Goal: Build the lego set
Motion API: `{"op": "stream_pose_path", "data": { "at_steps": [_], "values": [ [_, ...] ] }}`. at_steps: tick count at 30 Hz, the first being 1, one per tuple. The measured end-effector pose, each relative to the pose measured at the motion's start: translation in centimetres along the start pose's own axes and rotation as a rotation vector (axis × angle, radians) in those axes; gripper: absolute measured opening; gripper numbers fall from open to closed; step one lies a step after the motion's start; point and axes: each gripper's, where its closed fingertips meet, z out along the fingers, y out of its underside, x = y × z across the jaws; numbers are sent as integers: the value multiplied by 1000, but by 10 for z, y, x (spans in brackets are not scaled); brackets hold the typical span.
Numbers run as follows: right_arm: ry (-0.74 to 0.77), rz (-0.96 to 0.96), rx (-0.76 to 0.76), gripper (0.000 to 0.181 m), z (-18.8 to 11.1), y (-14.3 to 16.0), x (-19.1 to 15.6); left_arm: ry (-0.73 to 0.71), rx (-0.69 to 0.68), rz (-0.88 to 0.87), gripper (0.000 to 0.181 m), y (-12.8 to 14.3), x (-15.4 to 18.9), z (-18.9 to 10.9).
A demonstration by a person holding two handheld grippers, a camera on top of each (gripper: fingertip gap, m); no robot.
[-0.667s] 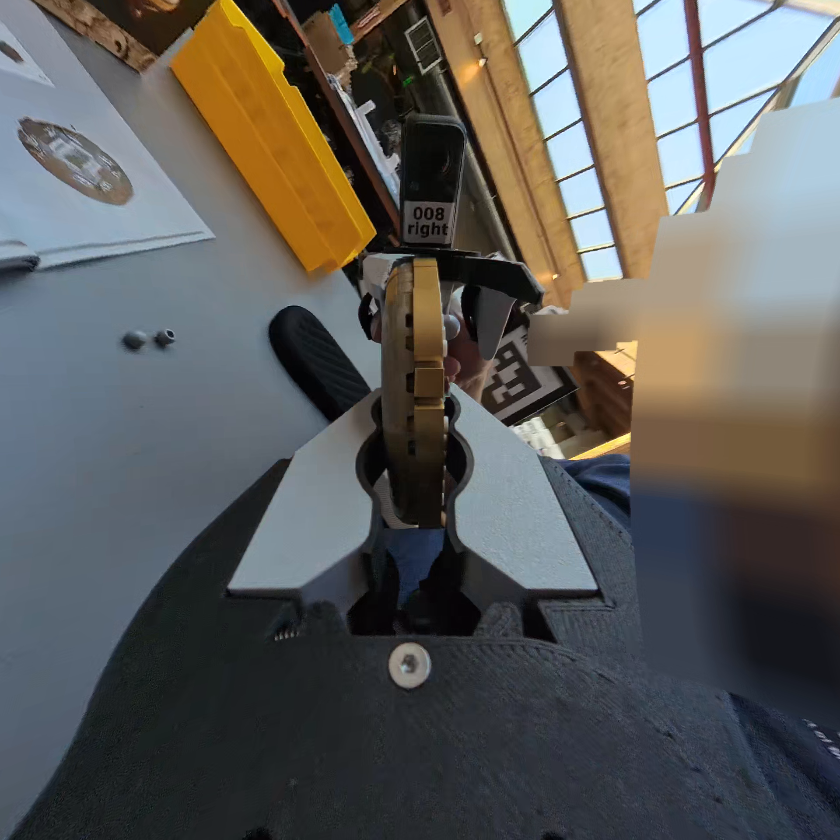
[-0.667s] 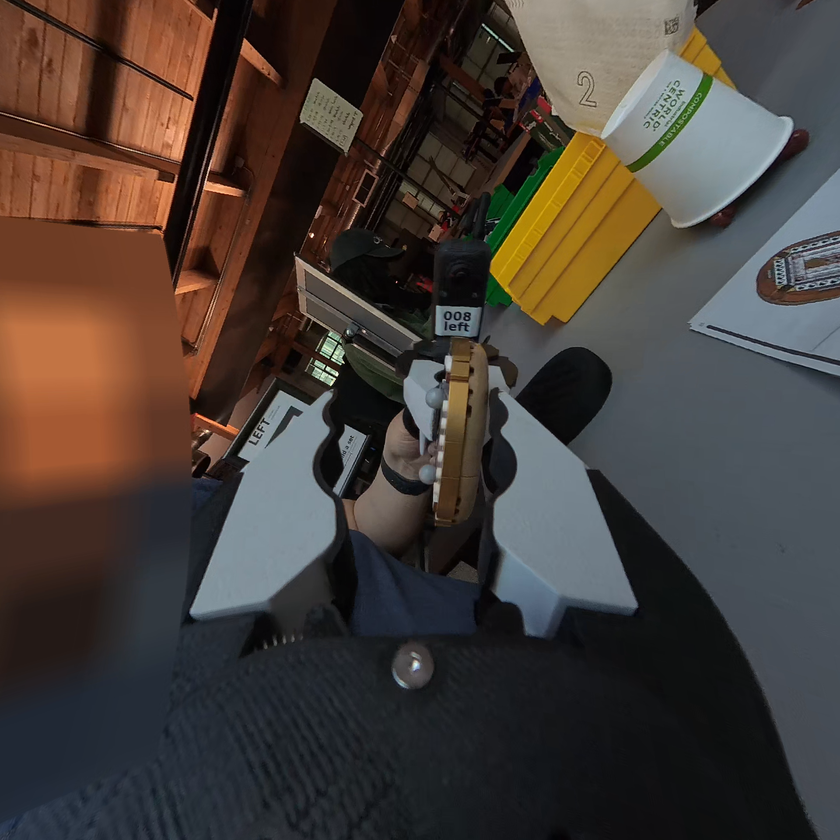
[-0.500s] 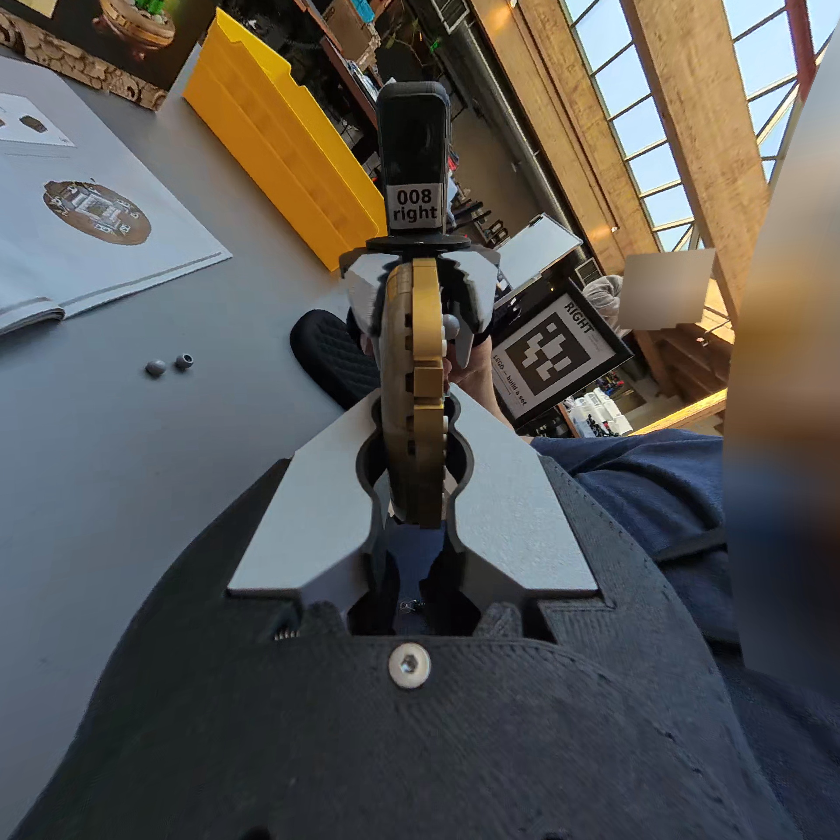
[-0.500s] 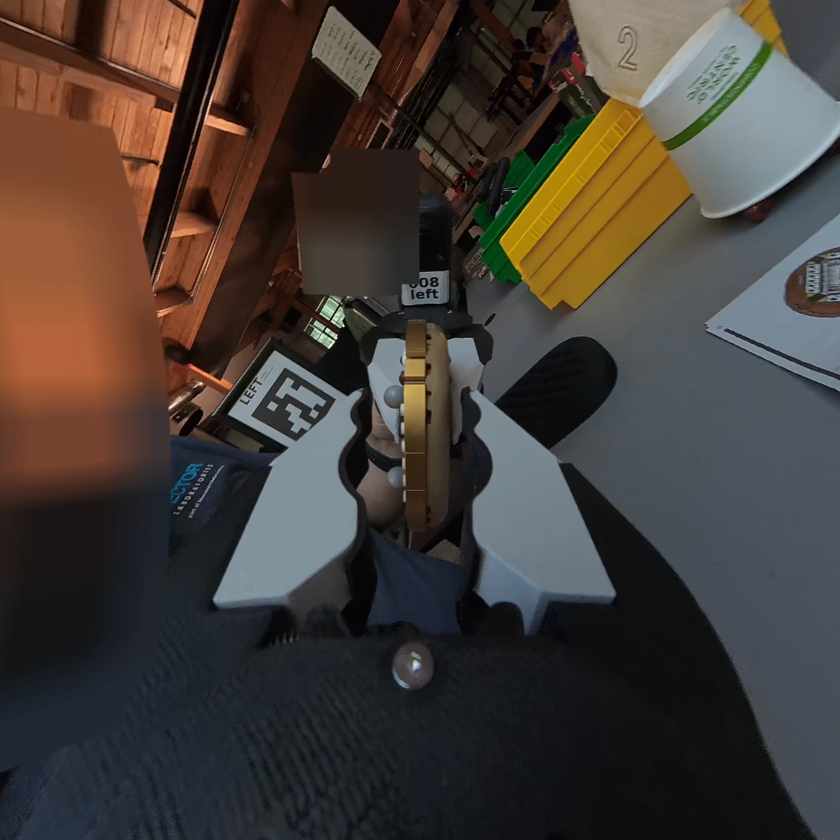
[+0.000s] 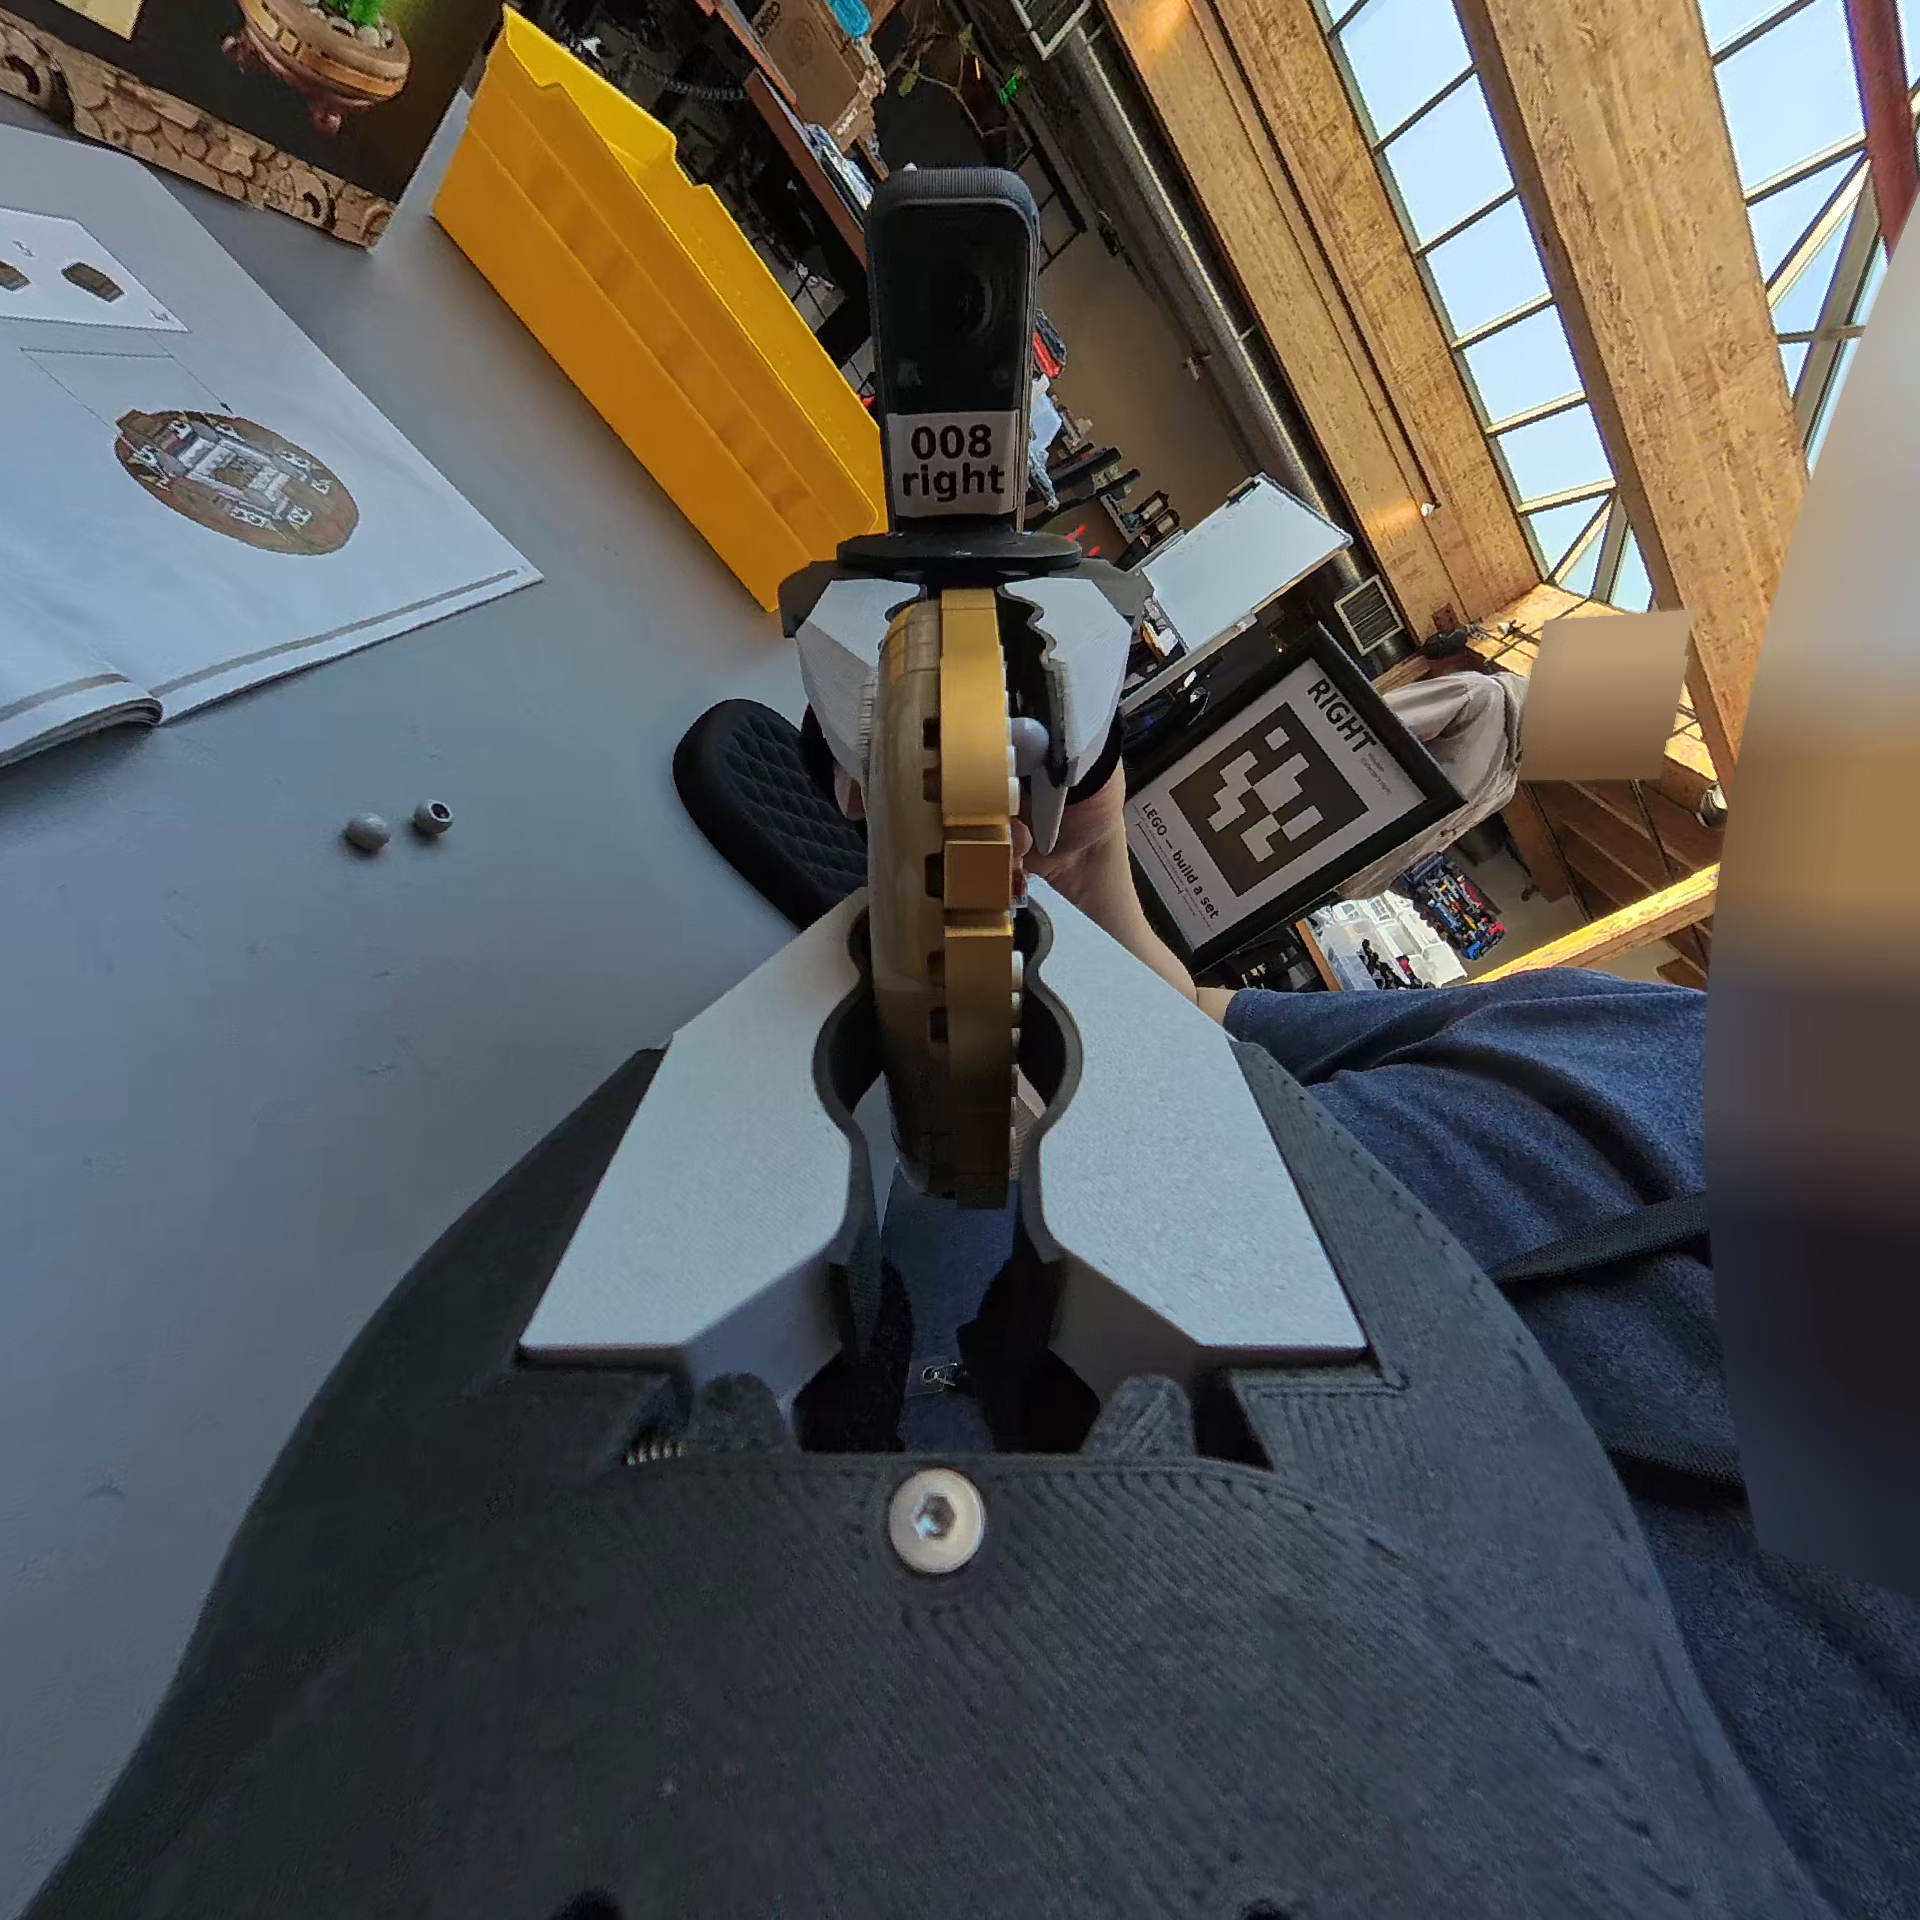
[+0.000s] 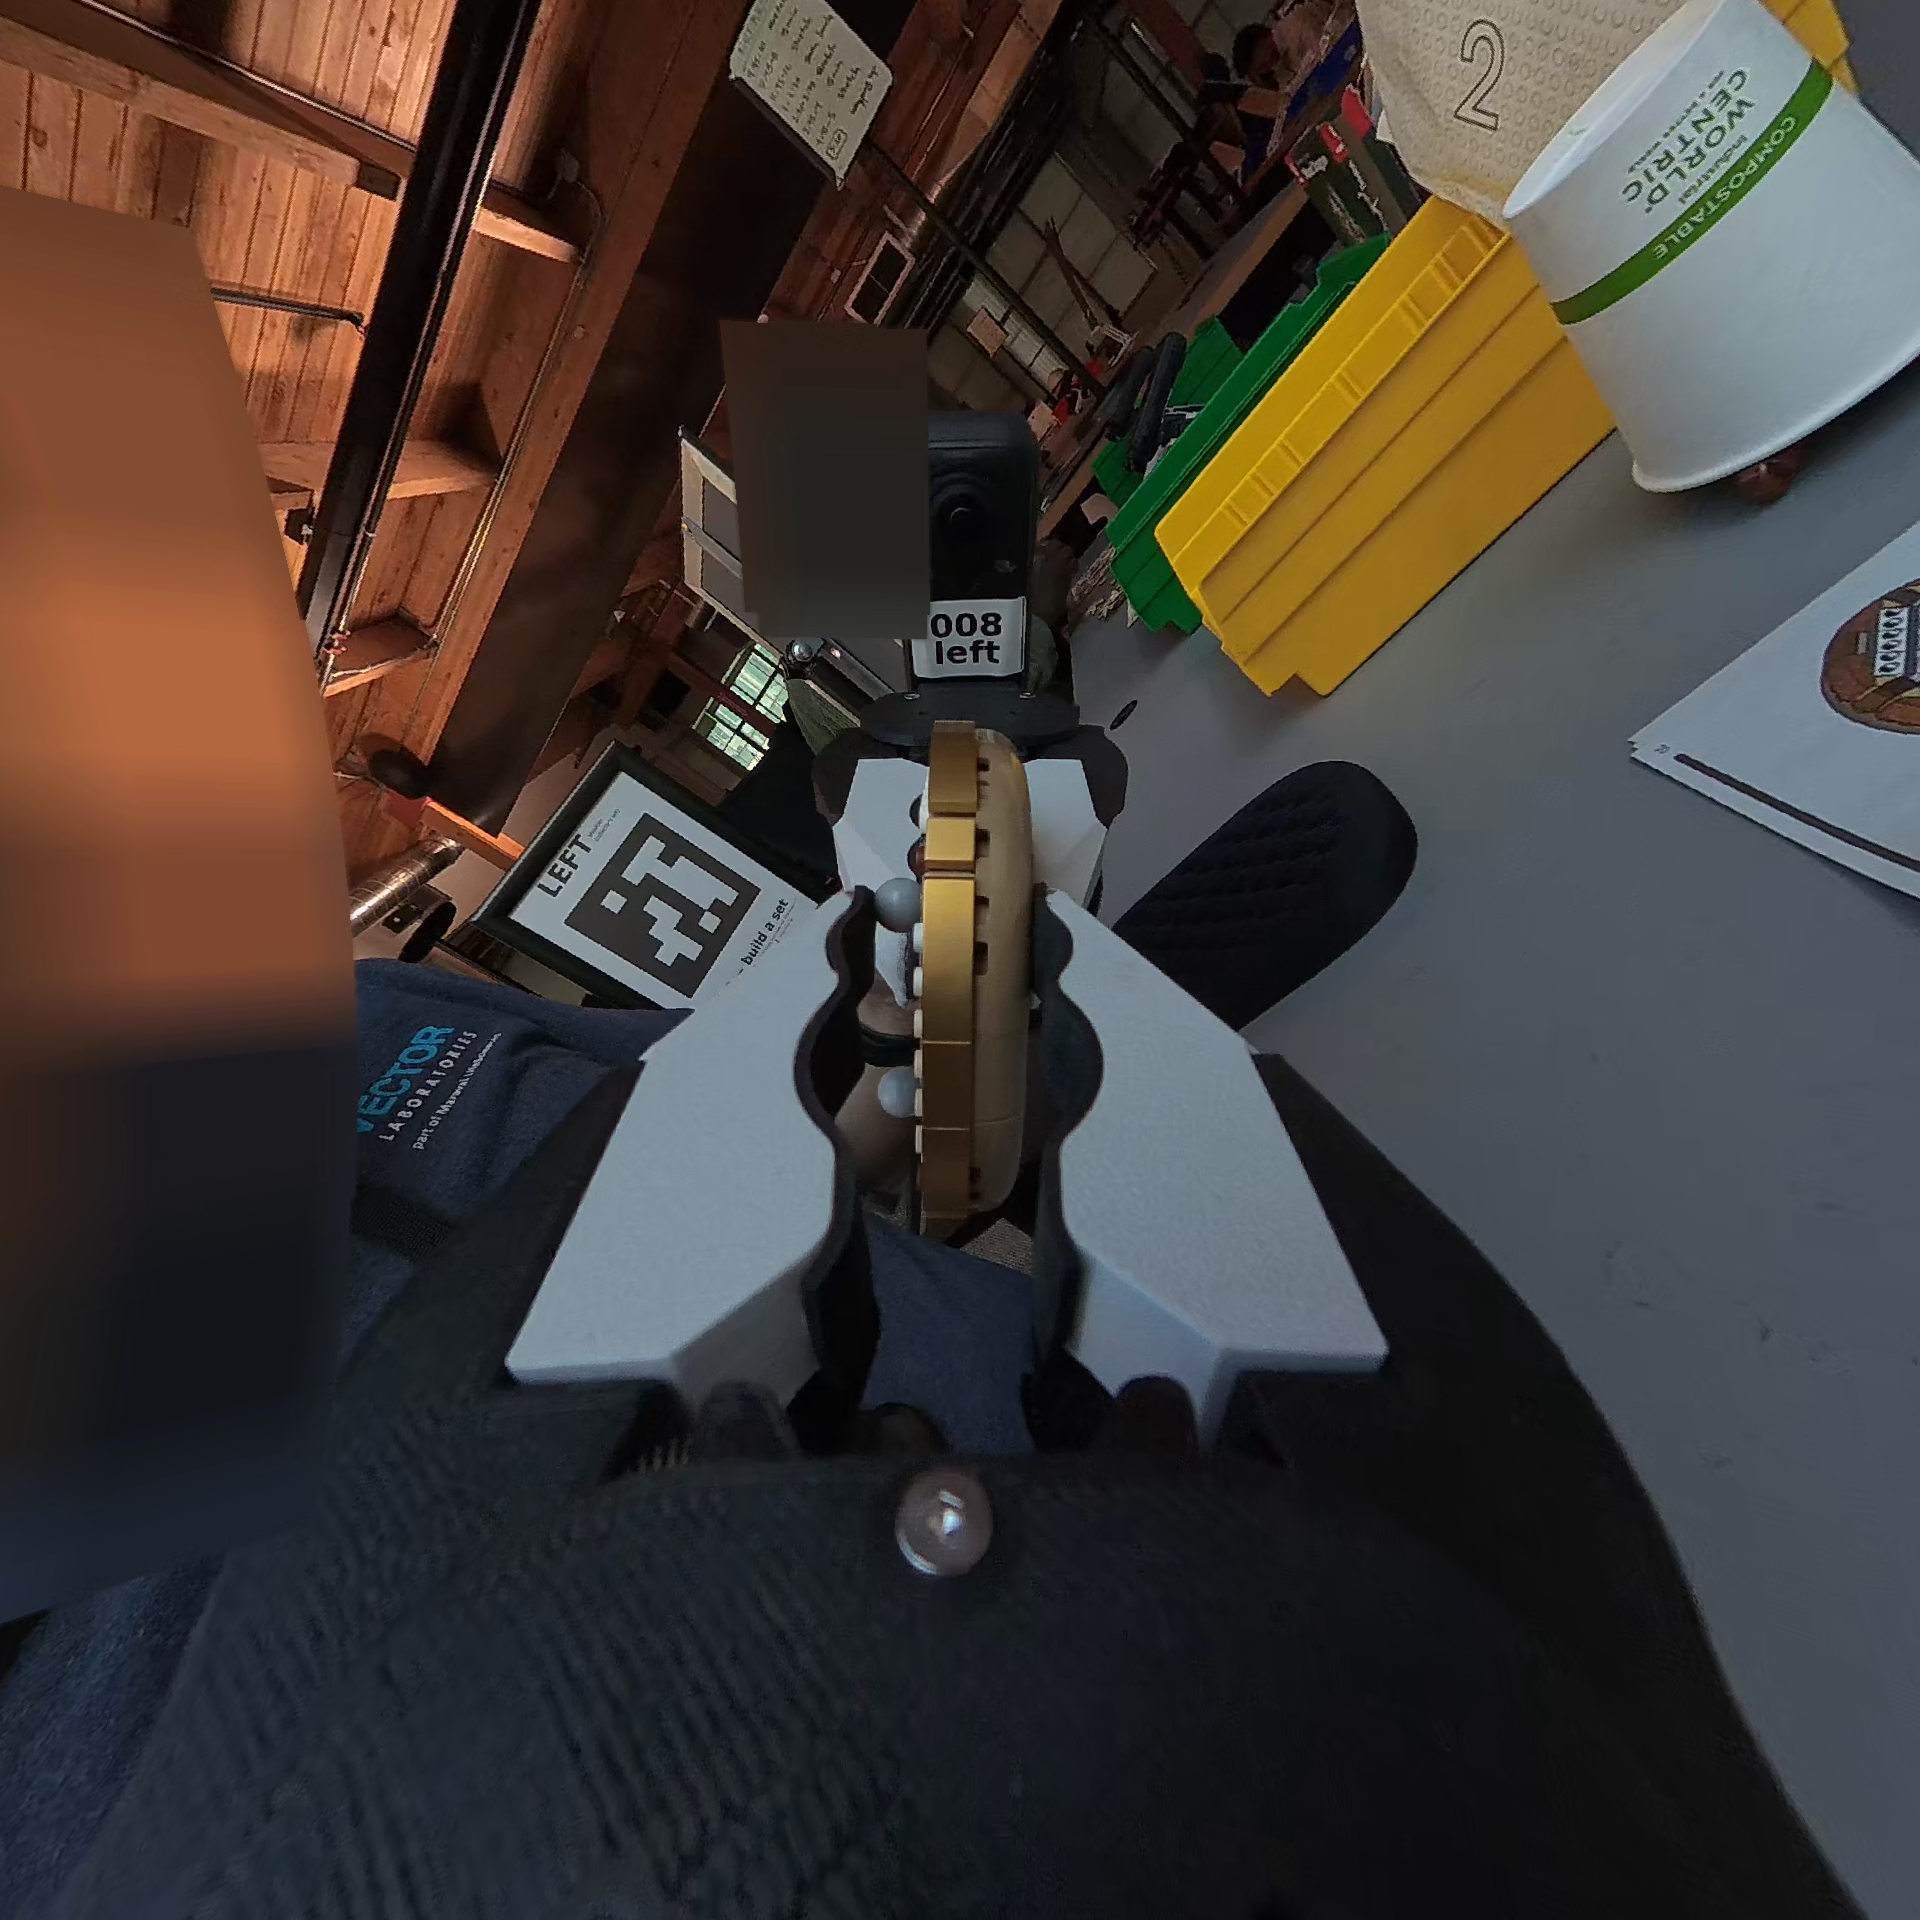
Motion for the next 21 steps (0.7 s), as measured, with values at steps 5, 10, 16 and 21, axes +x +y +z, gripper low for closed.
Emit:
{"op": "stream_pose_path", "data": {
  "at_steps": [5,10,16,21],
  "values": [
    [-19,13,-7,27,-1,0,-1,0,-3,4,19,0,2,1],
    [-14,13,-23,27,0,3,0,3,-1,-8,19,3,1,0],
    [-28,27,4,28,1,2,3,-22,-4,-5,19,4,-2,0],
    [-64,34,18,27,0,2,-2,-16,-14,3,19,4,3,2]
  ]
}}
